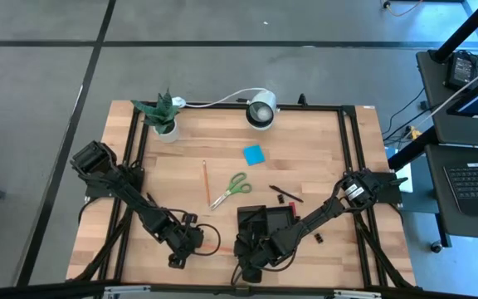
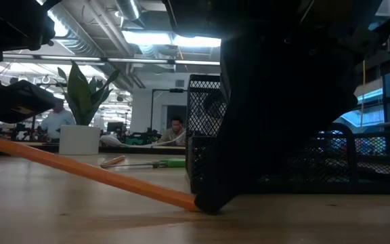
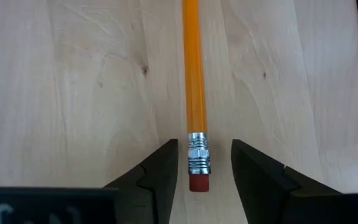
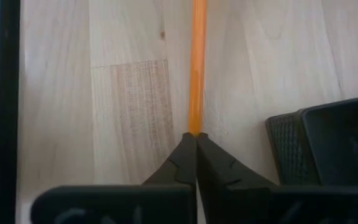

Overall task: Pick and place office supplies into organizer
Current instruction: Put the bottom pencil into the desk organizer

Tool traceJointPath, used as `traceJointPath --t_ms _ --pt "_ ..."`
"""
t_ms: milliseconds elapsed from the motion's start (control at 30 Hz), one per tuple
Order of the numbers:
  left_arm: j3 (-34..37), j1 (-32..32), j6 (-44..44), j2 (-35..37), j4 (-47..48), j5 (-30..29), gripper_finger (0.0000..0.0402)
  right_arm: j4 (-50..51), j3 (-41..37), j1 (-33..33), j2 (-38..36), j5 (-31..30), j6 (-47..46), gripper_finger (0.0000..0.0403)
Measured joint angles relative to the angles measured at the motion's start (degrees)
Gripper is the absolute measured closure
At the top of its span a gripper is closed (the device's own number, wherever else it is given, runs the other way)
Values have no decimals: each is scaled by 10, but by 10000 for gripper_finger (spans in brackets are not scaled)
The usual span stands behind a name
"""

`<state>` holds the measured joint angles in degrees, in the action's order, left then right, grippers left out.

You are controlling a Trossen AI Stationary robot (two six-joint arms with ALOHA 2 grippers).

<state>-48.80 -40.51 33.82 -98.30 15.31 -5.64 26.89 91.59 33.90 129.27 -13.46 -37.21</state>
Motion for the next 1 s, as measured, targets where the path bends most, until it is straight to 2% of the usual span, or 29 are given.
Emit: traceJointPath --t_ms 367,733,1000 --pt "0 0 6 0 -7 -7 260 -1 0 0 0 1 1 400" --pt "-9 9 4 16 -8 -21 305 -1 0 0 0 2 2 400" --pt "-10 13 0 37 35 -17 311 -1 0 0 0 2 2 401"
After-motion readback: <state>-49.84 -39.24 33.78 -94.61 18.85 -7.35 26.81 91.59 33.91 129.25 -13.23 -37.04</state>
